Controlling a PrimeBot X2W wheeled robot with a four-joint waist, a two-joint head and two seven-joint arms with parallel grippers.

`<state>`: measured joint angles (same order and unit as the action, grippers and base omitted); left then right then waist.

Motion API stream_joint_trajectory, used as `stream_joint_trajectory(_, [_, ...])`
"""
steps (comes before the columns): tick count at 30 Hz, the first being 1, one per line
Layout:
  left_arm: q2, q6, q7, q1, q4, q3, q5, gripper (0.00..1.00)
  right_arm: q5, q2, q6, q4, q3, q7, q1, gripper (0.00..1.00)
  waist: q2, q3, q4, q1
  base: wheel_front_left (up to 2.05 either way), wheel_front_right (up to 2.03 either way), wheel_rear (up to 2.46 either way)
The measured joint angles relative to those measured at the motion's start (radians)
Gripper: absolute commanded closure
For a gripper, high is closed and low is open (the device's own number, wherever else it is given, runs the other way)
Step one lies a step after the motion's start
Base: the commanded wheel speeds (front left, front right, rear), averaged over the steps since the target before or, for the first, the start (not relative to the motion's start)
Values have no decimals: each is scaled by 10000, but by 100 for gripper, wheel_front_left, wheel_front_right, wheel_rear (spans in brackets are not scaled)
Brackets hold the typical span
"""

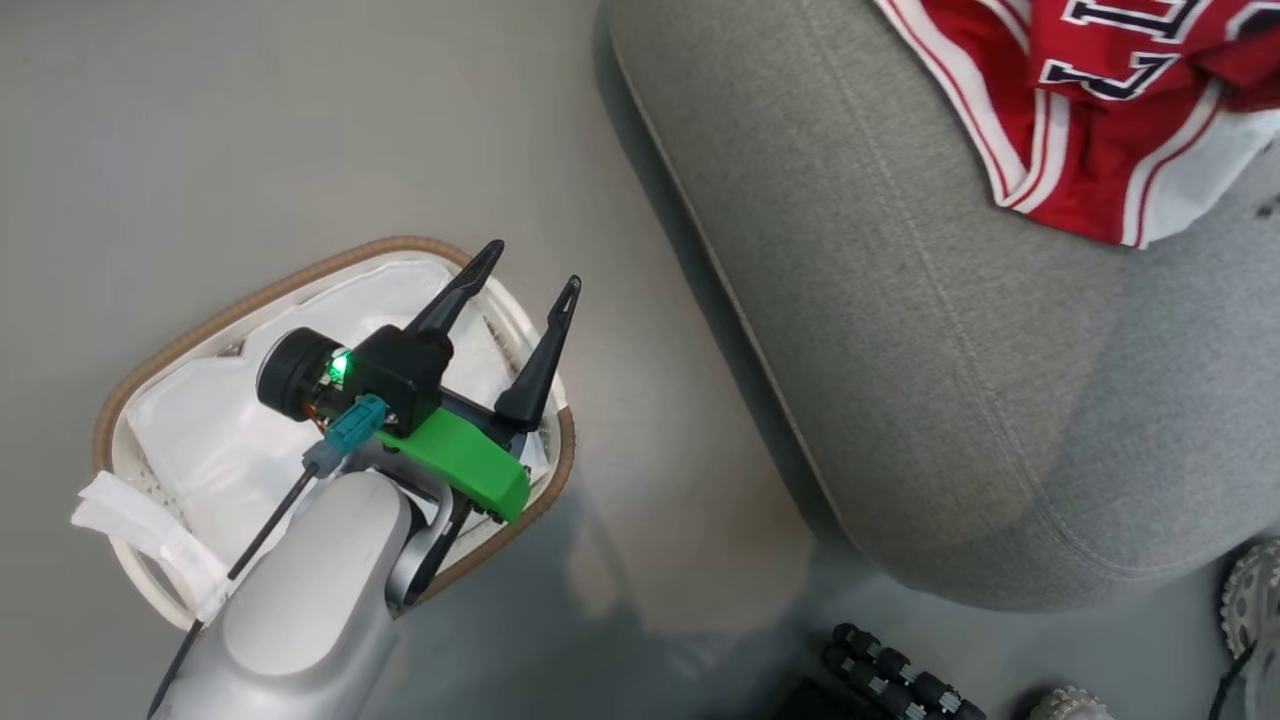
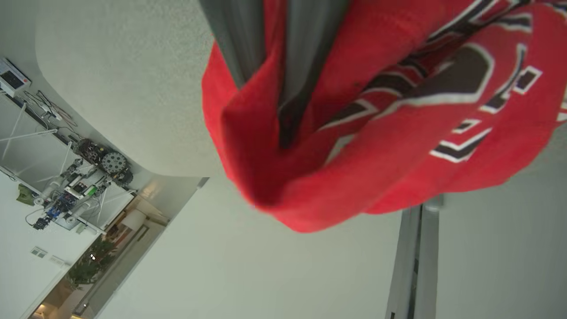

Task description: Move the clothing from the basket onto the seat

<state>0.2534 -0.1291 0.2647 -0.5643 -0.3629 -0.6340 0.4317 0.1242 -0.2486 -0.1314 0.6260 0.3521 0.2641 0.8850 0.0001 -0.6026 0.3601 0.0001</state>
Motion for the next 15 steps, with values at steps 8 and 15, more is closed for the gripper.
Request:
stream_joint_trajectory(8, [65,0,2,10,-234,150,67,0,-167,754,0,163,765,0,-1415,0,0,-136,-277,0,0,0,0])
stream_joint_trajectory(15, [-228,0,0,356,-535,500,128,0,-514,1070,2,-619,669,0,-2894,0,0,516,-170,0,0,0,0])
